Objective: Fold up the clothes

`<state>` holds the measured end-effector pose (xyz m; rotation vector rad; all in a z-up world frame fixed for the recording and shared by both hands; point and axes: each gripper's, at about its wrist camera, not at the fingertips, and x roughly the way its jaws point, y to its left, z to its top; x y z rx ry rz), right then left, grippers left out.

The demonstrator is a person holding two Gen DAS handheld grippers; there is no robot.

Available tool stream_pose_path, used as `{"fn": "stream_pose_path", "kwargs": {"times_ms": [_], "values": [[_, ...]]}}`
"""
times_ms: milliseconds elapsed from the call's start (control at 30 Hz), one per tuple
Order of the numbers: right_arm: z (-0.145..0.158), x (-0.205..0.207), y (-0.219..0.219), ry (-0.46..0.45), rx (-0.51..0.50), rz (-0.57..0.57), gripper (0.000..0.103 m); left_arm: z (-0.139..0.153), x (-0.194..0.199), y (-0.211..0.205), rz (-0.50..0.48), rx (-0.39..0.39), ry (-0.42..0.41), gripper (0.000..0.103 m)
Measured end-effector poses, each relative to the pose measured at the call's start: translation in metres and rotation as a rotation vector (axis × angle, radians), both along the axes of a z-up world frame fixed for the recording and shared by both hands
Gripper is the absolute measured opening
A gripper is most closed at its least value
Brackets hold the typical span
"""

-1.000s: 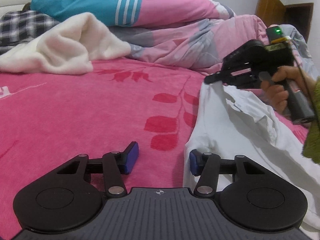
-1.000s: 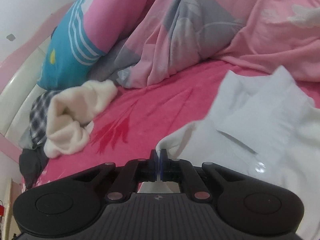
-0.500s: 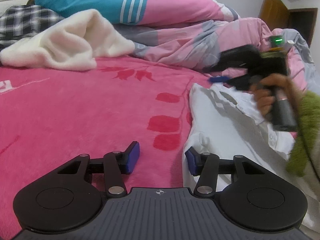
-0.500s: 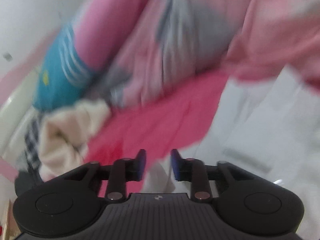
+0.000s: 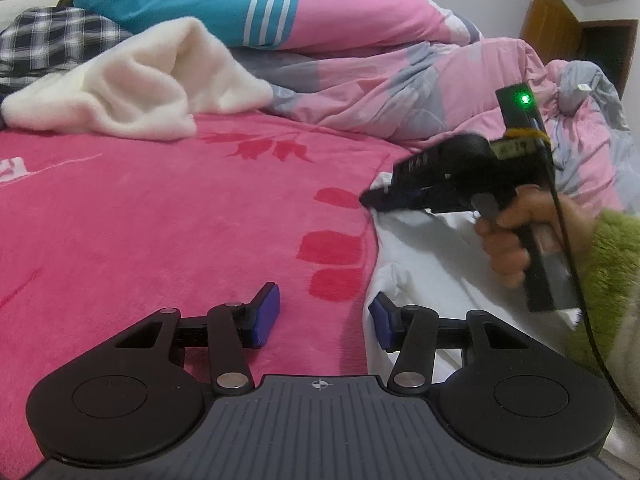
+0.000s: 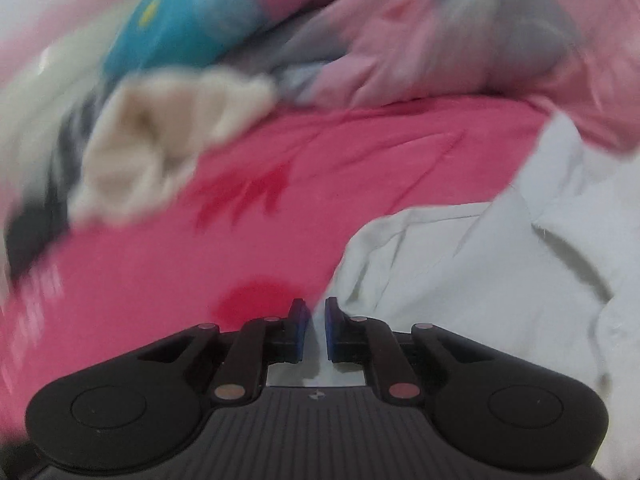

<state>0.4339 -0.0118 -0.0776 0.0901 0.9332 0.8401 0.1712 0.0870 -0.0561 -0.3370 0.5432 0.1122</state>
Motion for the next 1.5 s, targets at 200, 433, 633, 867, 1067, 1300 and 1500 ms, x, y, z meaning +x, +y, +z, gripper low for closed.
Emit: {"fn": "stream_pose_path", "kwargs": {"times_ms": [200,433,633,867,1067,1300,1500], "values": [[0.026,0.019,-0.042,0.018,0.150,-0.190,0.012,0.000,-0.004,0.004,0.006,-0.035,-0.002,0.050],[0.046,0.045,-0.039,0.035,0.027,-0.230,0.021,0.001,-0.004,0.004,0.006,-0.028,-0.001,0.050],[0.032,0.058,0.017,0.135,-0.191,-0.238,0.045,0.001,-0.005,0.003,0.006,-0.023,-0.002,0.050],[0.013,0.060,0.036,0.135,-0.326,-0.273,0.022,0.001,-0.005,0.004,0.005,-0.029,-0.004,0.050],[0.013,0.055,0.025,0.069,-0.230,-0.263,0.001,0.001,-0.004,0.005,0.005,-0.027,-0.003,0.050],[0.022,0.054,0.006,0.034,-0.072,-0.278,0.002,0.000,-0.005,0.004,0.005,-0.021,-0.004,0.050],[0.036,0.059,-0.026,0.057,0.077,-0.356,0.028,0.000,-0.005,0.005,0.003,-0.029,-0.006,0.051]]}}
